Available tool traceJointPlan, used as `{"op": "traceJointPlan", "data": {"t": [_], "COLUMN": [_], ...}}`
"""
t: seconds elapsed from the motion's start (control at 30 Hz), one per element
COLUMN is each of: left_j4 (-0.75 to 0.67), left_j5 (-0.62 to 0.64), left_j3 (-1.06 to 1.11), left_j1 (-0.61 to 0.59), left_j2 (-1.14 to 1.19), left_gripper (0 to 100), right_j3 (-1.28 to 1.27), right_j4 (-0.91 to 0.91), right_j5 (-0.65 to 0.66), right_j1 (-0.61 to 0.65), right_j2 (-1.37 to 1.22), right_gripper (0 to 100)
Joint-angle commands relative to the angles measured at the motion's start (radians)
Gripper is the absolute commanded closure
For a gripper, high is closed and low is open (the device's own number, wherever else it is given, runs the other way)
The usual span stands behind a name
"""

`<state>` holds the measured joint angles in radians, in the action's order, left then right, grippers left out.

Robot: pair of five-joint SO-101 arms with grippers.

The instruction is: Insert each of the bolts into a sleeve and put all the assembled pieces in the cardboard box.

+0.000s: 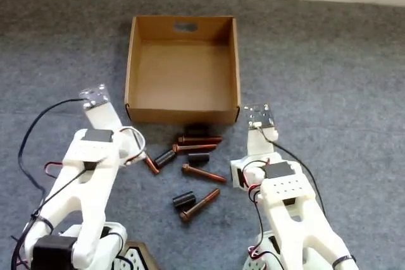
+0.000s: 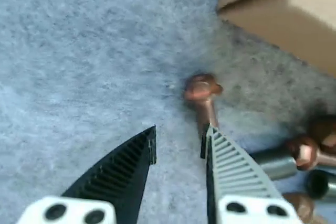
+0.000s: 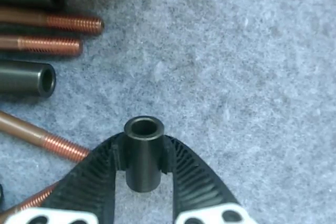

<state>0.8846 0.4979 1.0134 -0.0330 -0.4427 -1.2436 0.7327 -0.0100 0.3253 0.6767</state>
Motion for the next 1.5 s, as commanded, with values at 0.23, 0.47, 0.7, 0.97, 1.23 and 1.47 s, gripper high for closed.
{"op": "traceJointPlan", "data": {"t": [0.23, 0.47, 0.7, 0.97, 1.23, 1.47], "left_j4": [-0.043, -0.219, -0.249, -0.227, -0.152, -0.144], "left_j5": [0.008, 0.008, 0.115, 0.117, 0.114, 0.115], "left_j3": [-0.096, 0.021, 0.042, 0.044, 0.041, 0.042], "left_j1": [0.064, 0.061, 0.061, 0.058, 0.033, 0.033], "left_j2": [0.002, 0.002, 0.002, 0.002, 0.002, 0.002], "left_gripper": [84, 84, 84, 84, 84, 76], "right_j3": [0.005, 0.005, 0.004, 0.004, 0.004, 0.004], "right_j4": [-0.015, -0.015, -0.015, -0.015, -0.015, -0.015], "right_j5": [-0.009, -0.009, -0.009, -0.009, -0.009, -0.009], "right_j1": [-0.012, -0.012, -0.012, -0.012, -0.012, -0.012], "right_j2": [0.024, 0.024, 0.024, 0.024, 0.024, 0.024], "right_gripper": [99.2, 99.2, 99.2, 99.2, 99.2, 99.2]}}
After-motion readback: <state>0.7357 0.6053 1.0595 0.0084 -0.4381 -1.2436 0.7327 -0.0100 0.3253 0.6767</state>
